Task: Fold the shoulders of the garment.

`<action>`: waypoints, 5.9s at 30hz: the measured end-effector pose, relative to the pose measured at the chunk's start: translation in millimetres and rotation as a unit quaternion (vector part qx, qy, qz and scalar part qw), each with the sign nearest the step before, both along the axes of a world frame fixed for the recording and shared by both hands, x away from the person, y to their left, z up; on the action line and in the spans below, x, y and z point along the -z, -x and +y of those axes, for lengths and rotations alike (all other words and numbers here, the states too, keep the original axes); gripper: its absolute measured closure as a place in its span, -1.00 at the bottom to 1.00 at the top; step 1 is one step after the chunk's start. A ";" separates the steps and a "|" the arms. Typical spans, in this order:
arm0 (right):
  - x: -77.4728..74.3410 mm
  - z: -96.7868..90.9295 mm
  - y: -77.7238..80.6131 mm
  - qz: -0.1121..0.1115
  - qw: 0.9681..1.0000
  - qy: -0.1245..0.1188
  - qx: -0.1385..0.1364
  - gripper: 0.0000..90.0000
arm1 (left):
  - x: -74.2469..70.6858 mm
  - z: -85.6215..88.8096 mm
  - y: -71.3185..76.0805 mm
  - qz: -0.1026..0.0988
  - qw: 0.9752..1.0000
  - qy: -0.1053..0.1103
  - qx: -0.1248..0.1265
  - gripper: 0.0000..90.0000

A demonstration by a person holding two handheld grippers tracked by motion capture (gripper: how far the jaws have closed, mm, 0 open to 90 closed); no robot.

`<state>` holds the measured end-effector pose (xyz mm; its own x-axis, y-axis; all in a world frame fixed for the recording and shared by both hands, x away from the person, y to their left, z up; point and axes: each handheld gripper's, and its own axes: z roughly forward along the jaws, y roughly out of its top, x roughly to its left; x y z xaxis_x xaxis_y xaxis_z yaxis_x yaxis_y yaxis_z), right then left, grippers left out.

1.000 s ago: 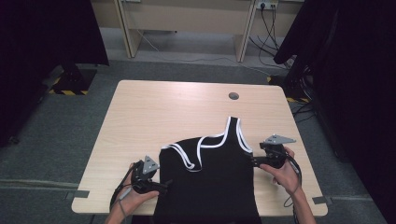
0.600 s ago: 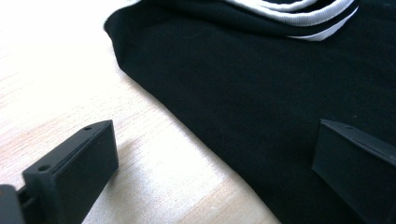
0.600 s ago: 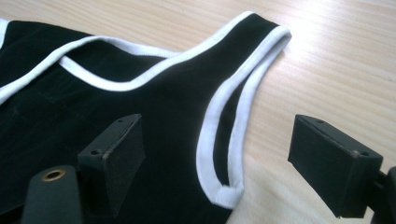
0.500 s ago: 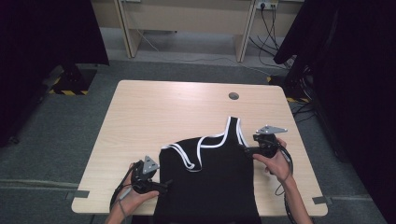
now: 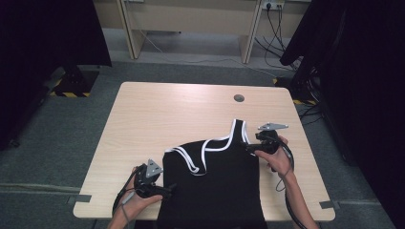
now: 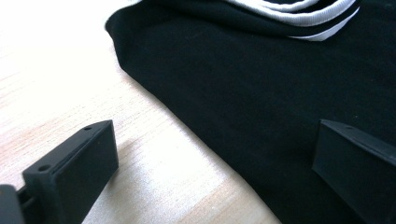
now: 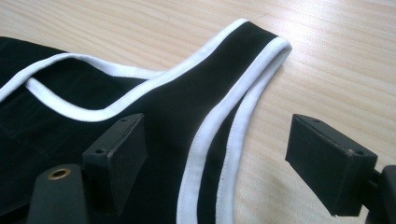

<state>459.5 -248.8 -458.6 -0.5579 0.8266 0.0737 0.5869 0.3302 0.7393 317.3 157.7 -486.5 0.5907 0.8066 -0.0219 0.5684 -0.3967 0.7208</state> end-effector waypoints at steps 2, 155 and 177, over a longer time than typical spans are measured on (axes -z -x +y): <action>0.4 2.0 -3.7 0.003 1.000 0.002 0.001 -0.53 | 0.0 0.0 0.0 0.000 1.000 0.000 0.000 -1.00; 12.9 -24.1 44.1 -0.015 0.999 0.052 -0.003 0.38 | 0.0 0.3 -0.3 -0.001 1.000 -0.002 -0.007 -1.00; 14.6 -31.1 29.6 -0.005 0.999 0.031 0.019 0.33 | 0.0 0.3 -0.3 -0.001 1.000 -0.001 -0.008 -1.00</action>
